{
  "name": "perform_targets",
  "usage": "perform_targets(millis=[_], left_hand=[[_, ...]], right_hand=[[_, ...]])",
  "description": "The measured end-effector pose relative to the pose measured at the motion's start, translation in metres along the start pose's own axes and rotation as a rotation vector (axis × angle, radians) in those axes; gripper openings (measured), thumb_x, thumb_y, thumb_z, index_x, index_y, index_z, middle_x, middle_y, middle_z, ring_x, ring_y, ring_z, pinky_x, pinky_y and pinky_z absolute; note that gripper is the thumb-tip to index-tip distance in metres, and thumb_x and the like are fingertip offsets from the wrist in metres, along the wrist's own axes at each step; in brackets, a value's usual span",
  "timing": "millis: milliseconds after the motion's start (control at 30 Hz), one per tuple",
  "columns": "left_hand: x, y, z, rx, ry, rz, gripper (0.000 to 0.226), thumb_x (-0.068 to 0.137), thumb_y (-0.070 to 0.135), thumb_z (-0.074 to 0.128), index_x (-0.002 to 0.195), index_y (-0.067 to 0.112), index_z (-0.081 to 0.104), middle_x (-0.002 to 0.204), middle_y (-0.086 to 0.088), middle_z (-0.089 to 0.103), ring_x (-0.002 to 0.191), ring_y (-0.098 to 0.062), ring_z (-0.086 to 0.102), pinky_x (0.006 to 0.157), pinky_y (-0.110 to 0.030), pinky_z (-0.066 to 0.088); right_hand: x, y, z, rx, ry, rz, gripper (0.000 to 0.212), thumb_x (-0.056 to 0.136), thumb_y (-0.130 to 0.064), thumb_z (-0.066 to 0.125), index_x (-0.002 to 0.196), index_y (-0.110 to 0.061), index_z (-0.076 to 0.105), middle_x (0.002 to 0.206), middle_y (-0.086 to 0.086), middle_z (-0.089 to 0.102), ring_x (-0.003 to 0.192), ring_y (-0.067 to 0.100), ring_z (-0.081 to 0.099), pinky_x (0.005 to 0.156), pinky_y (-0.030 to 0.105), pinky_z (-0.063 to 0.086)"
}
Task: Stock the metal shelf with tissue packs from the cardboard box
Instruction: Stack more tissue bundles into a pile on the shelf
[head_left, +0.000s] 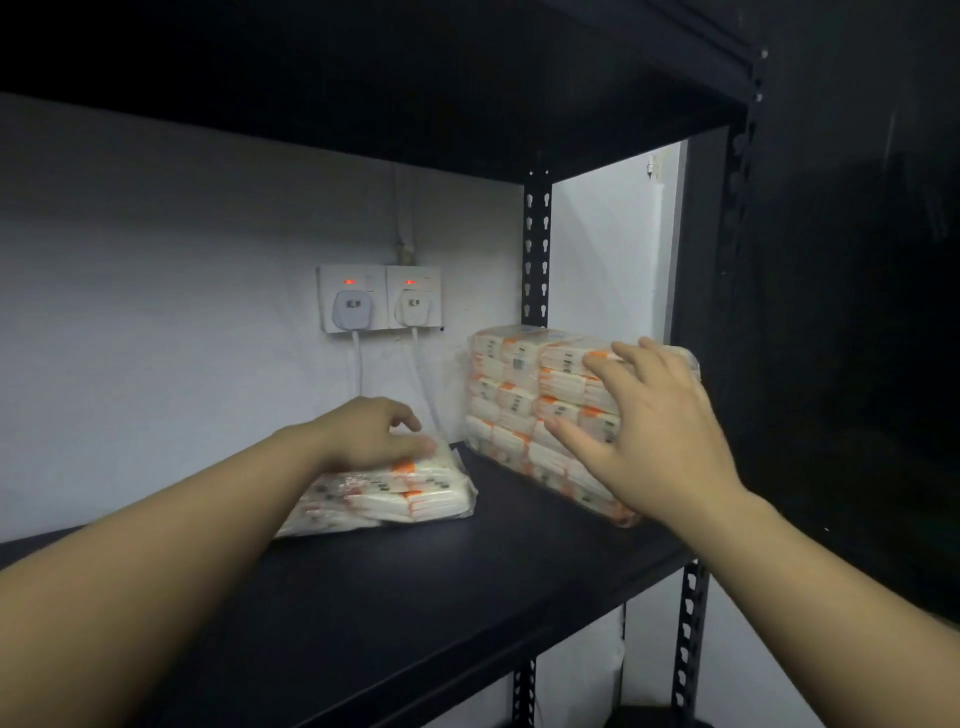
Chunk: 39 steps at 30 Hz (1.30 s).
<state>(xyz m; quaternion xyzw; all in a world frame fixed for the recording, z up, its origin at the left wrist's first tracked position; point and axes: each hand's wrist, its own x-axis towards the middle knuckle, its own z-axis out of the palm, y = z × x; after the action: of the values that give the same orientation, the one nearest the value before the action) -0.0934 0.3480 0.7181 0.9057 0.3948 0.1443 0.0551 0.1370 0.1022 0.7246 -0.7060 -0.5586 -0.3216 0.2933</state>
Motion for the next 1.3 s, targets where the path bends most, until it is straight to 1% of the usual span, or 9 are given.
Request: perform_targets(millis=[167, 333, 533, 633, 767, 933, 1067, 1167, 1300], left_hand=[[-0.037, -0.008, 0.012, -0.006, -0.020, 0.030, 0.108, 0.065, 0.102, 0.035, 0.148, 0.035, 0.053, 0.151, 0.003, 0.055, 0.137, -0.019, 0.051, 0.114, -0.031, 0.037], [-0.065, -0.003, 0.008, -0.027, -0.041, 0.096, 0.067, 0.090, 0.076, 0.052, 0.147, 0.040, 0.054, 0.148, 0.006, 0.056, 0.135, -0.015, 0.051, 0.118, -0.036, 0.037], [-0.097, -0.020, -0.012, -0.037, -0.068, 0.080, 0.070, 0.084, 0.078, 0.060, 0.143, 0.041, 0.055, 0.140, 0.012, 0.057, 0.125, -0.010, 0.054, 0.111, -0.032, 0.041], [-0.114, -0.051, -0.023, -0.033, -0.095, -0.042, 0.095, 0.062, 0.097, 0.058, 0.145, 0.051, 0.048, 0.138, 0.010, 0.052, 0.128, -0.013, 0.053, 0.112, -0.033, 0.040], [-0.134, -0.083, -0.024, -0.148, -0.085, -0.165, 0.112, 0.045, 0.096, 0.070, 0.146, 0.054, 0.045, 0.138, 0.014, 0.050, 0.129, -0.012, 0.052, 0.107, -0.026, 0.038], [-0.143, -0.091, -0.025, -0.262, -0.032, -0.339, 0.112, 0.050, 0.074, 0.089, 0.149, 0.045, 0.044, 0.145, 0.009, 0.050, 0.134, -0.016, 0.050, 0.104, -0.028, 0.044], [-0.148, -0.093, -0.024, -0.315, -0.001, -0.467, 0.117, 0.041, 0.067, 0.097, 0.141, 0.034, 0.045, 0.133, 0.002, 0.057, 0.117, -0.019, 0.060, 0.096, -0.032, 0.050], [-0.151, -0.089, -0.029, -0.421, 0.054, -0.457, 0.110, 0.040, 0.052, 0.104, 0.131, 0.025, 0.049, 0.114, -0.003, 0.066, 0.099, -0.020, 0.069, 0.080, -0.031, 0.056], [-0.141, -0.072, -0.047, -0.466, 0.197, -0.362, 0.094, 0.043, 0.051, 0.104, 0.120, 0.026, 0.057, 0.108, -0.006, 0.073, 0.093, -0.022, 0.074, 0.082, -0.036, 0.061]], right_hand=[[-0.007, -0.032, 0.022, 0.168, -0.100, -0.040, 0.076, 0.086, -0.074, 0.051, 0.143, -0.024, 0.057, 0.144, 0.002, 0.054, 0.139, 0.025, 0.040, 0.116, 0.043, 0.034], [-0.012, -0.054, 0.045, 0.283, -0.310, -0.015, 0.076, 0.085, -0.075, 0.056, 0.148, -0.032, 0.051, 0.150, -0.003, 0.049, 0.137, 0.022, 0.045, 0.111, 0.045, 0.044], [-0.015, -0.069, 0.072, 0.459, -0.519, -0.057, 0.080, 0.079, -0.085, 0.054, 0.145, -0.038, 0.054, 0.141, -0.011, 0.053, 0.125, 0.010, 0.049, 0.106, 0.037, 0.044], [-0.018, -0.067, 0.081, 0.533, -0.600, -0.075, 0.092, 0.069, -0.093, 0.056, 0.148, -0.048, 0.046, 0.141, -0.014, 0.051, 0.130, 0.009, 0.048, 0.111, 0.038, 0.043], [-0.024, -0.058, 0.090, 0.662, -0.690, -0.073, 0.091, 0.067, -0.074, 0.079, 0.147, -0.058, 0.038, 0.138, -0.020, 0.054, 0.122, 0.003, 0.057, 0.108, 0.036, 0.048], [-0.021, -0.058, 0.092, 0.792, -0.630, -0.023, 0.077, 0.070, -0.050, 0.090, 0.138, -0.047, 0.053, 0.120, -0.015, 0.066, 0.088, -0.002, 0.071, 0.087, 0.024, 0.057], [-0.023, -0.058, 0.098, 0.862, -0.635, -0.006, 0.079, 0.067, -0.054, 0.090, 0.137, -0.046, 0.055, 0.122, -0.013, 0.066, 0.091, 0.006, 0.074, 0.089, 0.035, 0.060], [-0.023, -0.057, 0.097, 0.905, -0.579, 0.012, 0.070, 0.069, -0.045, 0.093, 0.130, -0.046, 0.059, 0.119, -0.011, 0.069, 0.091, 0.006, 0.073, 0.087, 0.034, 0.061], [-0.011, -0.053, 0.076, 0.981, -0.445, 0.045, 0.068, 0.074, -0.033, 0.092, 0.133, -0.039, 0.060, 0.116, -0.016, 0.068, 0.094, 0.008, 0.072, 0.079, 0.031, 0.063]])
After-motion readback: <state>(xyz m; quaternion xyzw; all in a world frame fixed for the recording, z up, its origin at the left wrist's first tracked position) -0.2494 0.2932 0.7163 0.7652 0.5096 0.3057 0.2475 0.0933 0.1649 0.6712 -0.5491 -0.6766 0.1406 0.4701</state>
